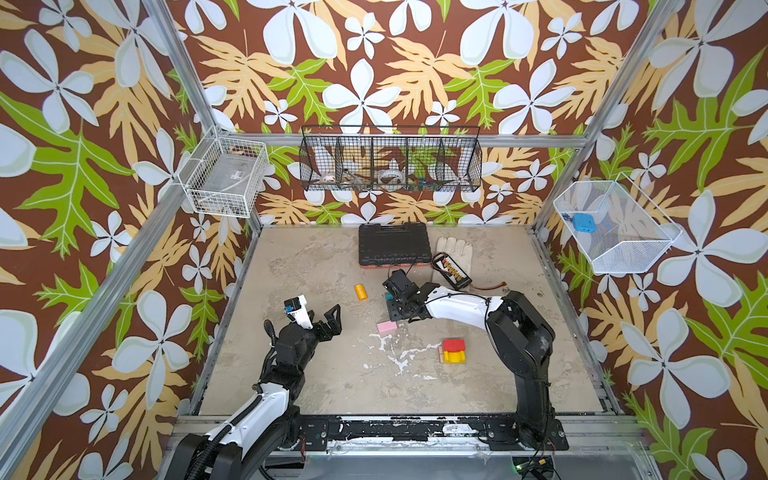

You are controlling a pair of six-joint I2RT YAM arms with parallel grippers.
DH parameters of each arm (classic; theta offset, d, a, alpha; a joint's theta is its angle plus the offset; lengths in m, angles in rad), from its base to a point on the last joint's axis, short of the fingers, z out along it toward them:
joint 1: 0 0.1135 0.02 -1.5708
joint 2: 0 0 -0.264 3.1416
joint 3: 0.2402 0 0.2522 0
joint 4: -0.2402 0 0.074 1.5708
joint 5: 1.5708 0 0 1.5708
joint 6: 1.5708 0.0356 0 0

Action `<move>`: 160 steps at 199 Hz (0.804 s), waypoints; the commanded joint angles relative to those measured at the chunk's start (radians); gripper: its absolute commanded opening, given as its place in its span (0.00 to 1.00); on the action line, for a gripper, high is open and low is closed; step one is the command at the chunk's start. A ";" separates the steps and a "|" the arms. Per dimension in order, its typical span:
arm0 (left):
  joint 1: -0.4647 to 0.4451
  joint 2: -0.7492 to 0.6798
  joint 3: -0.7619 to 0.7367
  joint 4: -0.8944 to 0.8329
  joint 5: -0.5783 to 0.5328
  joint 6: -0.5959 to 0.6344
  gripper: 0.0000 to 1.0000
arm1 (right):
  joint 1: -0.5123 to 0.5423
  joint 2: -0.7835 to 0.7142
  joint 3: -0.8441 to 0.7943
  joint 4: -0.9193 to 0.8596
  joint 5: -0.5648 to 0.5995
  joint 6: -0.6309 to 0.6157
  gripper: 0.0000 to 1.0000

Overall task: Build the wood block tower
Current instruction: 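Lower the right gripper and close it on the yellow rectangular block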

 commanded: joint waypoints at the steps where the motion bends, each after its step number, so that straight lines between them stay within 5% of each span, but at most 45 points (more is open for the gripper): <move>1: 0.001 0.001 0.008 0.032 0.006 0.014 1.00 | 0.002 -0.059 -0.028 -0.012 0.029 0.015 0.55; 160: 0.001 -0.008 0.003 0.030 0.024 0.017 1.00 | 0.002 -0.834 -0.505 -0.230 0.149 0.177 0.52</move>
